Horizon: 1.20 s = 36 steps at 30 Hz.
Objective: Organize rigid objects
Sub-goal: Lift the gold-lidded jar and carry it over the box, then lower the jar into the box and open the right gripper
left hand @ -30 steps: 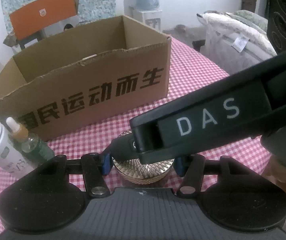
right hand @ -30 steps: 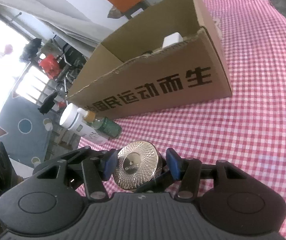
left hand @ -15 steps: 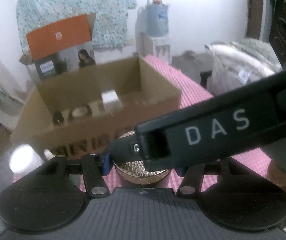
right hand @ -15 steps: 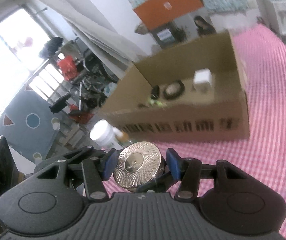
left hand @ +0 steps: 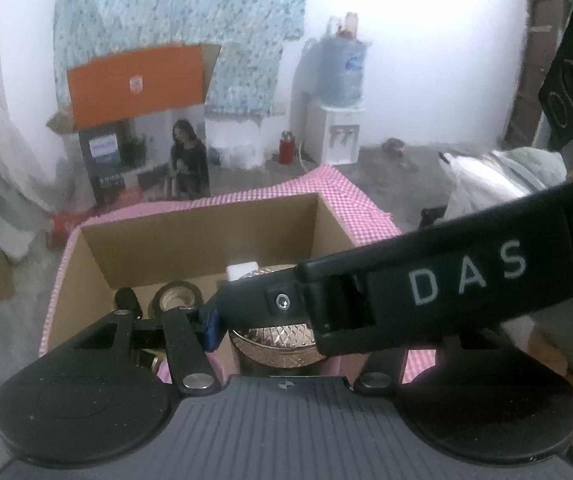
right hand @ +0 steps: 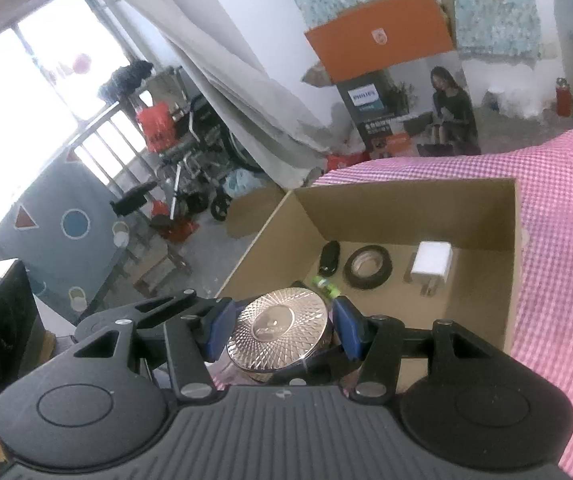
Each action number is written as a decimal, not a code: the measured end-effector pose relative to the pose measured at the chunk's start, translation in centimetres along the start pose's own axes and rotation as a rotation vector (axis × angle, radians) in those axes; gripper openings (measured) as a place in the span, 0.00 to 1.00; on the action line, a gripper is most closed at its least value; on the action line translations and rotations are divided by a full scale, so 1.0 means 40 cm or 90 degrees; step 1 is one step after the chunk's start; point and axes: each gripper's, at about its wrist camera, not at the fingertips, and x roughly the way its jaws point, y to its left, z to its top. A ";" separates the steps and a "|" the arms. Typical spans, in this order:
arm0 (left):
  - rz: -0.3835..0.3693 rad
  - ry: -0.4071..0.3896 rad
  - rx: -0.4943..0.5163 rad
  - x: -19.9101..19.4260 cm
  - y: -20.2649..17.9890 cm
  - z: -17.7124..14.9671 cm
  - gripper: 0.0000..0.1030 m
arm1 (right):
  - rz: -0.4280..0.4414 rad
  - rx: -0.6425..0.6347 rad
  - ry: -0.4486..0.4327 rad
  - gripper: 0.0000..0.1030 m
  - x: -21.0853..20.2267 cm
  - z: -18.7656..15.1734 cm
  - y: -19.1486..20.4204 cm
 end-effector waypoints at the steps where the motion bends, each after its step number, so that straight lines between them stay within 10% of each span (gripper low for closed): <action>1: -0.003 0.013 -0.009 0.024 0.010 0.011 0.56 | -0.003 0.003 0.012 0.55 0.016 0.017 -0.013; 23: -0.023 0.235 -0.124 0.329 0.119 -0.011 0.59 | -0.044 0.057 0.274 0.56 0.334 0.104 -0.230; 36: 0.006 0.122 -0.059 0.181 0.072 0.003 0.74 | -0.030 0.050 0.125 0.63 0.194 0.114 -0.189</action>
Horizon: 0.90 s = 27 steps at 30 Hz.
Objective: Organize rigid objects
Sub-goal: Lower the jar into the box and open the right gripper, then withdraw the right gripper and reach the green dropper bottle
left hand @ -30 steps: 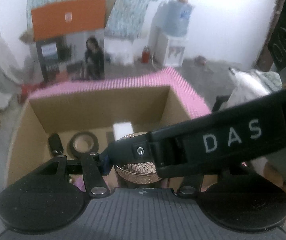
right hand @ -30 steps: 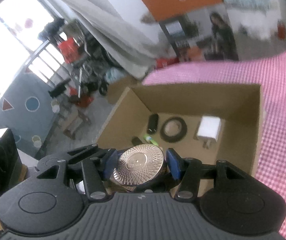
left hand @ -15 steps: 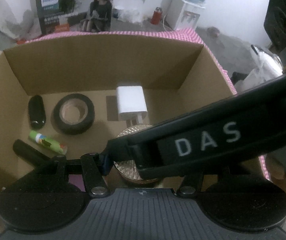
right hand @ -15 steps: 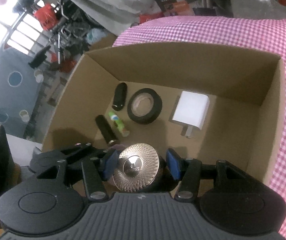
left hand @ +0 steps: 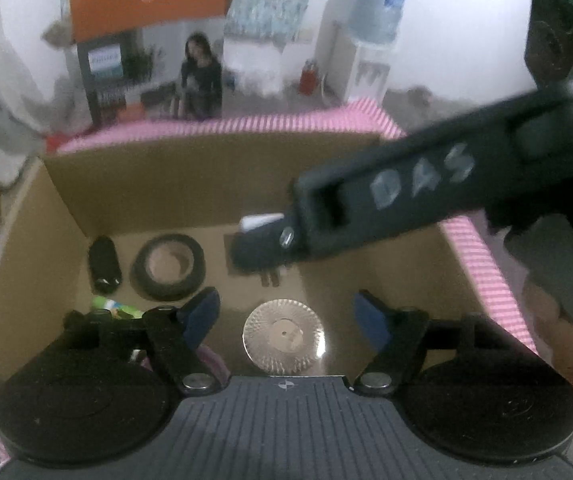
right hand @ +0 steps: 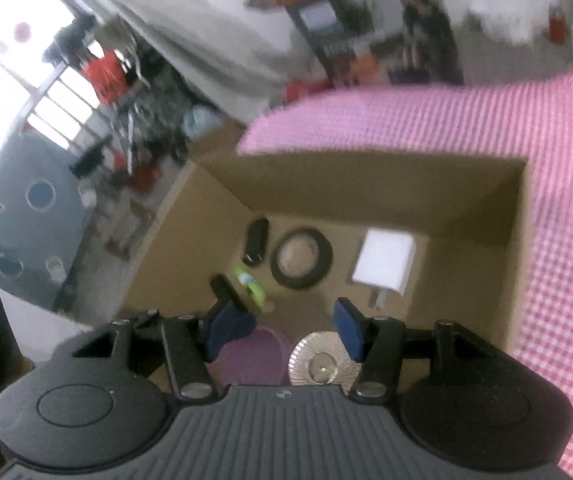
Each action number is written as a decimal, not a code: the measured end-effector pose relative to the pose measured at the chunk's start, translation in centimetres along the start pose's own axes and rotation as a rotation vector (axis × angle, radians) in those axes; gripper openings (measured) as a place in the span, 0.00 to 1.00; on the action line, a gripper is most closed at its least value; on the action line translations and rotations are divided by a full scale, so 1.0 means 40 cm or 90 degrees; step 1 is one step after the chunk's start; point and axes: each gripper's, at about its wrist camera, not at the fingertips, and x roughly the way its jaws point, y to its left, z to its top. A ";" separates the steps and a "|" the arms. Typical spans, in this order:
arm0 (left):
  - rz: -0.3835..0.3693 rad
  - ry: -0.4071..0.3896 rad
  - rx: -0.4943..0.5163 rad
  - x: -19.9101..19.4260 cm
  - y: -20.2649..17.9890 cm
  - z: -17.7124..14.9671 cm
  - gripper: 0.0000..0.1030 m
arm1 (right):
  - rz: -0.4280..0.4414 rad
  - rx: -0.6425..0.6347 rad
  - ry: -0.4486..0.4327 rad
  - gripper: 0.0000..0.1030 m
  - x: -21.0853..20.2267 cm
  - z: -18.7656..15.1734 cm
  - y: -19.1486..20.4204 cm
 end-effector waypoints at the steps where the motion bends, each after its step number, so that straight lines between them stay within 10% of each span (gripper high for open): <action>1: 0.001 -0.014 0.005 -0.019 -0.007 -0.006 0.76 | -0.003 -0.006 -0.027 0.66 -0.029 -0.011 0.012; 14: 0.028 -0.158 0.041 -0.282 -0.028 -0.211 0.92 | -0.033 -0.105 -0.270 1.00 -0.280 -0.280 0.167; 27: 0.120 -0.158 0.004 -0.295 0.093 -0.362 0.90 | 0.030 -0.049 -0.194 1.00 -0.142 -0.391 0.223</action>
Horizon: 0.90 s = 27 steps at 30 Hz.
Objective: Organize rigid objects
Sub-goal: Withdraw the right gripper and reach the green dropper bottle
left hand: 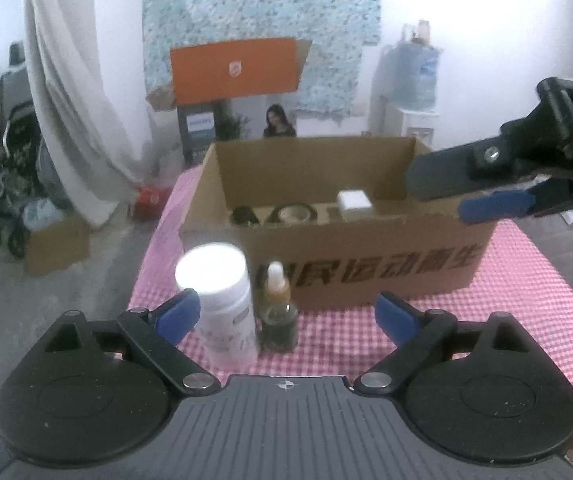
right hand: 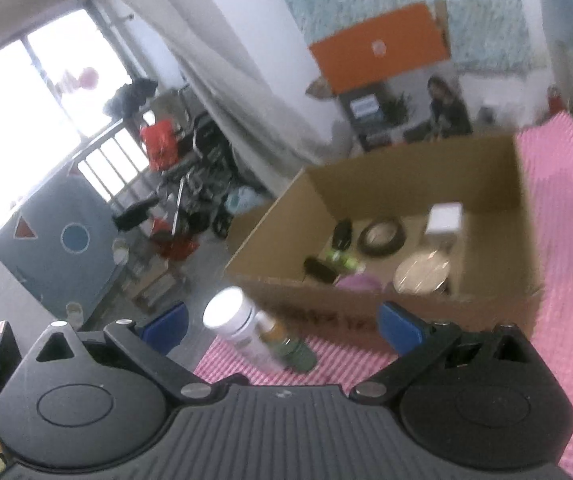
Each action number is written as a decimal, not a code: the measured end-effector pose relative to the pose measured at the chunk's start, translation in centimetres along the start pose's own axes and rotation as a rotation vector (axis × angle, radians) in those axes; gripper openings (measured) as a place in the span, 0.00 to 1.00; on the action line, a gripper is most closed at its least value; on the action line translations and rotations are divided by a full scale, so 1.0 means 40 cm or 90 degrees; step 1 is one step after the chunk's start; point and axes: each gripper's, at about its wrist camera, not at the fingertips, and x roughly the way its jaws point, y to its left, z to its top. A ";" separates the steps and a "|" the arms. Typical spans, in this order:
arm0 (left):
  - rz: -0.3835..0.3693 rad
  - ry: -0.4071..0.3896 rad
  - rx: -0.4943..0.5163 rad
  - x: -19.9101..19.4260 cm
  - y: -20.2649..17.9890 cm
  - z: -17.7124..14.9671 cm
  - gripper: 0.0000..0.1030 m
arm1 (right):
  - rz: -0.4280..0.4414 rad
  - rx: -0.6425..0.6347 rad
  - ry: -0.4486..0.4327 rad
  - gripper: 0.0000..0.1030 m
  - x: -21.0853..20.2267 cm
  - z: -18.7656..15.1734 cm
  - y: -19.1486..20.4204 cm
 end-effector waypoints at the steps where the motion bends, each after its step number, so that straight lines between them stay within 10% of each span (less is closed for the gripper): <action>1: -0.006 0.006 -0.006 0.012 0.002 -0.004 0.89 | 0.002 0.001 0.009 1.00 0.022 -0.004 0.005; 9: -0.022 0.026 0.041 0.084 -0.024 -0.054 0.65 | -0.019 -0.070 0.043 0.78 0.121 -0.040 0.062; 27: -0.019 0.040 0.044 0.162 -0.002 -0.056 0.47 | 0.002 -0.140 0.123 0.30 0.261 -0.027 0.090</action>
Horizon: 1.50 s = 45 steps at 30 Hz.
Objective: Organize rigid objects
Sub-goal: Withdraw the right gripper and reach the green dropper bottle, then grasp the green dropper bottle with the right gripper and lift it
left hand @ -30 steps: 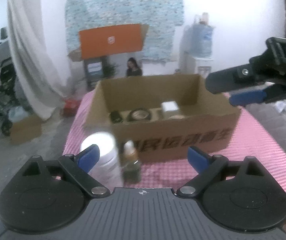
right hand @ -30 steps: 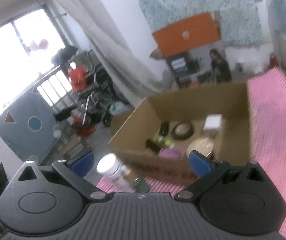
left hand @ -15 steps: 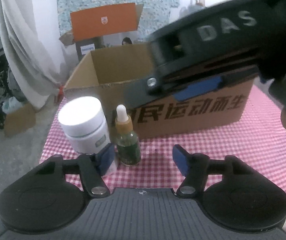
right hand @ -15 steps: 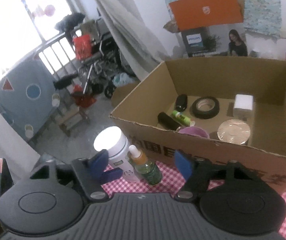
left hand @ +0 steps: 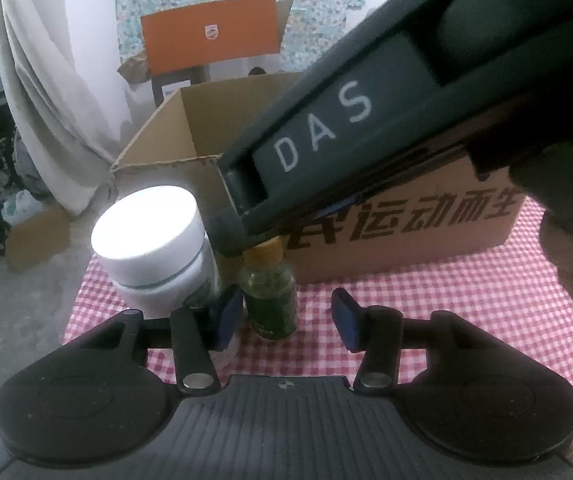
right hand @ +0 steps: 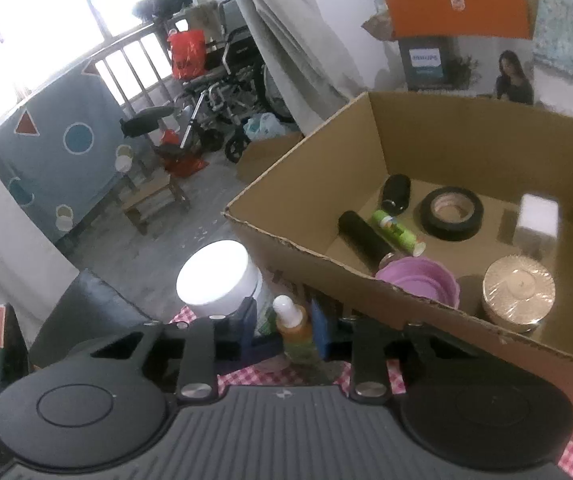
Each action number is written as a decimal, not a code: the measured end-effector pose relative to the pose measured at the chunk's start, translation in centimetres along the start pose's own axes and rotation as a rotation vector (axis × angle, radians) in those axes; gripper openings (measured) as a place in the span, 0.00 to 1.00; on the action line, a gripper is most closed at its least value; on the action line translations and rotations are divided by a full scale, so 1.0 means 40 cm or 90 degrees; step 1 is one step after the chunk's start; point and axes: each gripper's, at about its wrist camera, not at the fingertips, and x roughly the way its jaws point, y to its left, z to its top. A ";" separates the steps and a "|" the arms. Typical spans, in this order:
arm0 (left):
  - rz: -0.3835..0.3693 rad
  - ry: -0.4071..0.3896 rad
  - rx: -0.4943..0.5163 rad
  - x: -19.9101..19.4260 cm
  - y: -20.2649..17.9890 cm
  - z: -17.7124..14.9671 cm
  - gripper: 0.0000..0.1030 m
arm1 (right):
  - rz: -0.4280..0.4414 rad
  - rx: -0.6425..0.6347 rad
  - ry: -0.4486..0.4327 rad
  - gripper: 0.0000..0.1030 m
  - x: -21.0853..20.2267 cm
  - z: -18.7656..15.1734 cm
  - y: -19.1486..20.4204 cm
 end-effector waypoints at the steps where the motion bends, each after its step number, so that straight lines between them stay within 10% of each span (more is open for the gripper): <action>1: -0.005 0.000 0.002 -0.001 0.000 0.001 0.47 | -0.001 0.003 -0.001 0.30 -0.001 -0.001 -0.004; 17: -0.171 0.002 0.066 -0.030 -0.088 0.002 0.47 | -0.056 0.125 -0.003 0.30 -0.146 -0.085 -0.114; 28: -0.092 0.011 0.159 0.002 -0.146 -0.022 0.44 | -0.065 0.138 -0.010 0.30 -0.145 -0.098 -0.133; 45: -0.095 0.039 0.173 0.056 -0.161 -0.003 0.34 | -0.082 0.087 -0.006 0.30 -0.129 -0.089 -0.122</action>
